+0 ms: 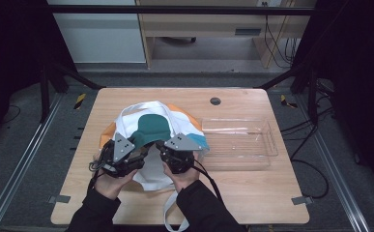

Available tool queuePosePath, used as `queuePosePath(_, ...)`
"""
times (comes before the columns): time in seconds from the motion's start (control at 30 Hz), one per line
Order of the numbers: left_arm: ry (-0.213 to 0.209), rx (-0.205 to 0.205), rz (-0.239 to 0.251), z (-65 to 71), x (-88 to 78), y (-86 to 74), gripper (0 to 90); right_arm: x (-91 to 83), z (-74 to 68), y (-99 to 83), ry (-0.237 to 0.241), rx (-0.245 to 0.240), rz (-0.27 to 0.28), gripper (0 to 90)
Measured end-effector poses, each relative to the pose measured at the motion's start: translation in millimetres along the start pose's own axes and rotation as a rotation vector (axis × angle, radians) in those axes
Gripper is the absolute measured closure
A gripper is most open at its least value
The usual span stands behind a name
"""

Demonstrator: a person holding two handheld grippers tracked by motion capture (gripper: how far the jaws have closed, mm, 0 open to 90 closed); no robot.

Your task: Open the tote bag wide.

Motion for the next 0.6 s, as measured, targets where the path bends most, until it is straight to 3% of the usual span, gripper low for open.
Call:
queuePosePath(0.1, 0.025, 0.001, -0.016, -2.1, 2.0, -1.9, 53.5, 0.3, -0.2, -0.7, 0.003, -0.006, -0.005, 90.0)
queuePosePath(0.3, 0.035, 0.019, -0.033, -0.7, 3.7, -5.7, 64.0, 1.6, -1.3, -0.9, 0.010, -0.012, -0.008, 90.0)
queuePosePath(0.4, 0.013, 0.009, -0.037, 2.0, 5.0, -6.3, 75.1, 1.8, -3.1, -0.9, 0.015, -0.018, -0.006, 90.0)
queuePosePath(0.6, -0.011, -0.032, -0.036, -0.8, 5.4, -7.9, 85.6, 2.5, -5.4, -6.6, 0.031, -0.019, -0.019, 90.0)
Point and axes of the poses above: each handheld gripper's, and its own axes: x roughly forward along the jaws, y roughly out of its top, z roughly to its right, the point moved 10 cm from there along x, roughly forward along the jaws, and after that the axes turned 10 degrees about y, right-handed, at the moved point
